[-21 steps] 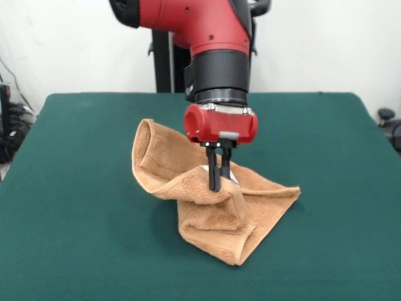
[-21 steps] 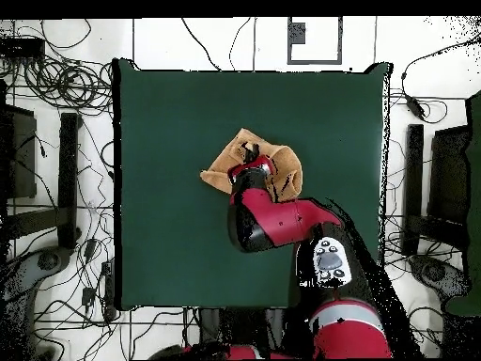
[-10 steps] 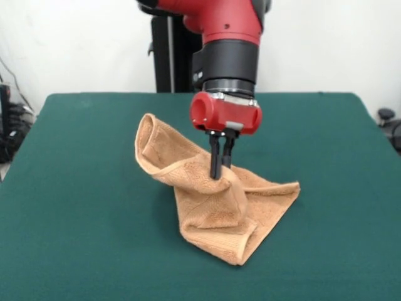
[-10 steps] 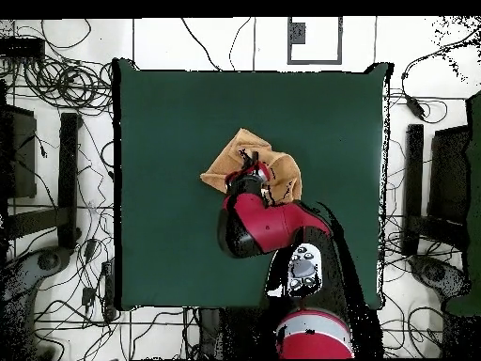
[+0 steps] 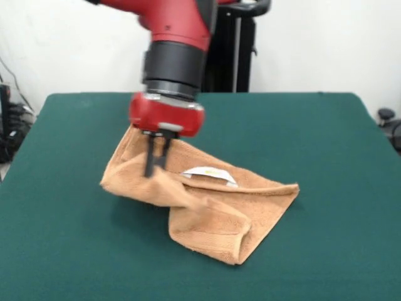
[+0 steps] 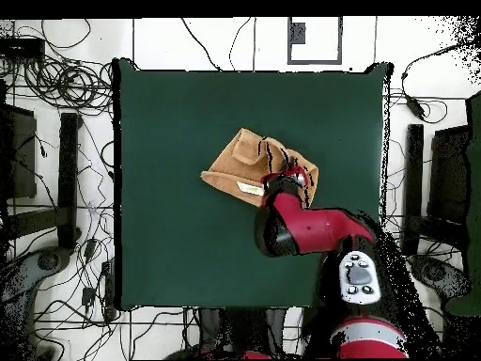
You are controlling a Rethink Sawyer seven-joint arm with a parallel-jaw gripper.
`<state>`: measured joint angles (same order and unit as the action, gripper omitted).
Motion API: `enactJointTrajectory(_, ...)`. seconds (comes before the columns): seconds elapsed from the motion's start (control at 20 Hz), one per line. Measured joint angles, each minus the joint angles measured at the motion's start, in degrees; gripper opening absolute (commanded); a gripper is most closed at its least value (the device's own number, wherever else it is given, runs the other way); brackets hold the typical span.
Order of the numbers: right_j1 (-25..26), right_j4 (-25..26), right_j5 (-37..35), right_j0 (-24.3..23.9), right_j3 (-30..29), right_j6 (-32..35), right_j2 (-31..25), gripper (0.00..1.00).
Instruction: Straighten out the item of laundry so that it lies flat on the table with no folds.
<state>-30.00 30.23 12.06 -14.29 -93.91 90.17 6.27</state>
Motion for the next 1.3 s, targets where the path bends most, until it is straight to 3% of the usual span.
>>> enactJointTrajectory(0.55, -3.47, 0.05, -11.37, -12.18, -0.10, 0.00, -7.19, 0.00)
enactJointTrajectory(1.3, -4.33, 1.61, -13.14, -16.84, -0.11, 0.00, -16.09, 0.00)
